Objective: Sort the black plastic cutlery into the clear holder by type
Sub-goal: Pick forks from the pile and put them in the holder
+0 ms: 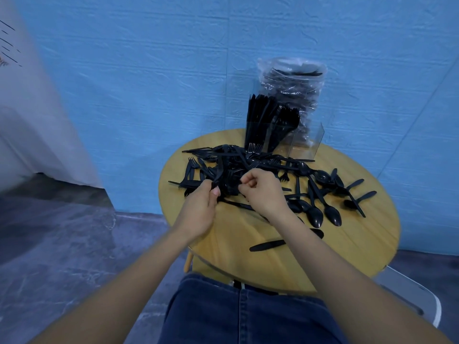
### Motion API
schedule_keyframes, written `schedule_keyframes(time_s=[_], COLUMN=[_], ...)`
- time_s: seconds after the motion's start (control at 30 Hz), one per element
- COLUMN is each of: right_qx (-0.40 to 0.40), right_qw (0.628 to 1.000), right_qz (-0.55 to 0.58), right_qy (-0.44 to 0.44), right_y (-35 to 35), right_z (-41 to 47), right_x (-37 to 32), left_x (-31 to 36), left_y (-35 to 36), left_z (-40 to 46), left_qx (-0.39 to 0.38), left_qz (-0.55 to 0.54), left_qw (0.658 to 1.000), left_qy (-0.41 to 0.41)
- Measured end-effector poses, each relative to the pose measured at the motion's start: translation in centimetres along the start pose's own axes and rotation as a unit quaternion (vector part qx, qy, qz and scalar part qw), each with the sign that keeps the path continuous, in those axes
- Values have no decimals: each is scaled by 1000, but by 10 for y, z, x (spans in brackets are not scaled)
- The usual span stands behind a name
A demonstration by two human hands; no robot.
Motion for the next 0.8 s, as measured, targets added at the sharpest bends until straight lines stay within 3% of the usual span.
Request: schedule_keyframes(time_s=[0.17,0.27,0.37,0.53,0.6,0.67,0.73,0.8], right_qx=[37,56,45,-14,-22,12,13,-15], right_qw=[998,985,969,956,974,998,995,983], right_qz=[16,114,190,259,205,60,-77,-168], right_qy=[37,116,154,139,92,5,-63,-76], right_y=[-6,-8,3,20,21,15,17,19], right_z=[7,13,12,8,11,19,24,24], right_x=[5,11,2,-7,-2,5,14,28], left_x=[2,0,11,10,3,-6,-15,-20], left_y=[-1,5,12,10,8,7,6,6], left_z=[9,11,11,16,18,19,19,19], left_qx=[21,3,-10,7,13,27,45,58], left_qz=[-28,-56,-54,-72,-46,-26,-20,-14], left_qw=[999,998,998,997,999,999,999,998], left_qy=[-29,-42,-15,-14,0,5,-6,-16])
Point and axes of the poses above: each hand's wrist, its own z-axis towards the middle knuckle, its own y-axis out of the palm, x = y × z, the point moved 8 cm from there along z, towards the middle knuckle, and after that the axes turned 15 degrees about x, right-handed, at the moved point
